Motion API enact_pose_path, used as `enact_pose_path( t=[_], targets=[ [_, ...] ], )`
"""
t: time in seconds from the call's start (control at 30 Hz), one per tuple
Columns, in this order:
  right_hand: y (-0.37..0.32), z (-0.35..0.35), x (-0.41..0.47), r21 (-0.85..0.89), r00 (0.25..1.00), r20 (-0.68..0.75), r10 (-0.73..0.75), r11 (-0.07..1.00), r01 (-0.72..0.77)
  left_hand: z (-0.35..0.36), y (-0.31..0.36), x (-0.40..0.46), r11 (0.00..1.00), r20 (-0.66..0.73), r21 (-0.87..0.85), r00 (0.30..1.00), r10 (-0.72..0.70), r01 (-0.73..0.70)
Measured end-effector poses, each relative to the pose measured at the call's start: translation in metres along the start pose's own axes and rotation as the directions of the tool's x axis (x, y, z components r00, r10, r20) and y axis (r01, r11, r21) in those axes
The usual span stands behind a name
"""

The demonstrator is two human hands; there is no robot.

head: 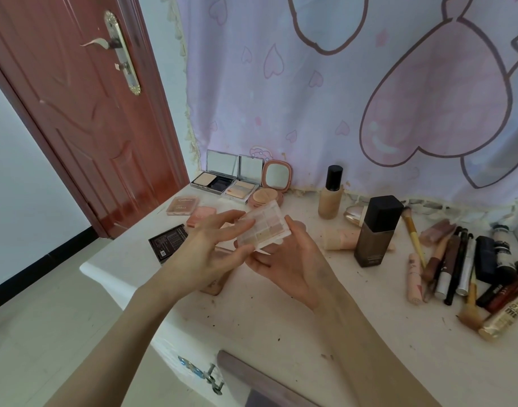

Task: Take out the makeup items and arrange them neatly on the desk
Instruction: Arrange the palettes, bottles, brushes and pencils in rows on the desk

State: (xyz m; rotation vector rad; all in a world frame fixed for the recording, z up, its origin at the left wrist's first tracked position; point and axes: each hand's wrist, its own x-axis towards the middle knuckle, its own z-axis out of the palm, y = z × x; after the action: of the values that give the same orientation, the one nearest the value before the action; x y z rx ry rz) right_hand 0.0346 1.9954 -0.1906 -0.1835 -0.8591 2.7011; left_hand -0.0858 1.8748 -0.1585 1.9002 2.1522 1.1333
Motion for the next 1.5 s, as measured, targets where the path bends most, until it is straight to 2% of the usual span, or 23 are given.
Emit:
enact_pose_path(
  t=[0.27,0.37,0.5,0.6,0.63,0.73,0.83,0.97,1.1,1.3,1.5],
  targets=[
    [0.006,-0.005,0.005,0.112,0.999,-0.036,-0.007,0.994,0.011,-0.002,-0.011,0.002,0.998,0.085,0.024,0.994,-0.061,0.059],
    [0.009,-0.005,0.005,0.139,0.998,-0.064,0.002,0.99,0.007,-0.004,-0.013,0.005,0.992,0.042,-0.097,0.996,-0.082,0.086],
    [0.008,-0.004,0.004,0.134,1.0,-0.026,-0.006,0.991,0.01,-0.009,-0.012,0.009,0.989,0.059,-0.128,0.996,-0.073,0.08],
    [0.006,-0.003,0.003,0.109,1.0,0.012,-0.018,0.994,0.017,-0.013,-0.011,0.017,0.977,-0.016,-0.205,0.998,-0.065,0.06],
    [0.005,-0.004,0.003,0.097,0.999,0.028,-0.023,0.995,0.02,-0.014,-0.01,0.02,0.965,-0.052,-0.251,0.995,-0.089,0.073],
    [0.007,-0.004,0.002,0.015,0.999,0.035,-0.037,0.999,0.036,-0.015,-0.008,0.03,0.867,-0.123,-0.444,0.943,-0.309,0.226],
    [0.007,-0.006,0.004,-0.045,0.998,-0.048,-0.048,0.998,0.045,-0.013,-0.009,0.038,0.811,-0.093,-0.478,0.899,-0.428,0.337],
    [0.006,-0.009,0.008,-0.146,0.978,-0.193,-0.083,0.988,0.055,-0.008,-0.008,0.043,0.792,-0.045,-0.469,0.885,-0.463,0.391],
    [0.007,-0.013,0.011,-0.278,0.935,-0.299,-0.19,0.955,0.105,-0.001,-0.009,0.046,0.774,-0.005,-0.461,0.871,-0.491,0.434],
    [0.011,-0.014,0.014,-0.408,0.907,-0.304,-0.291,0.9,0.152,0.003,-0.01,0.043,0.792,-0.029,-0.451,0.881,-0.473,0.411],
    [0.015,-0.01,0.013,-0.483,0.892,-0.303,-0.336,0.861,0.16,0.005,-0.011,0.044,0.784,-0.023,-0.421,0.858,-0.513,0.457]
  ],
)
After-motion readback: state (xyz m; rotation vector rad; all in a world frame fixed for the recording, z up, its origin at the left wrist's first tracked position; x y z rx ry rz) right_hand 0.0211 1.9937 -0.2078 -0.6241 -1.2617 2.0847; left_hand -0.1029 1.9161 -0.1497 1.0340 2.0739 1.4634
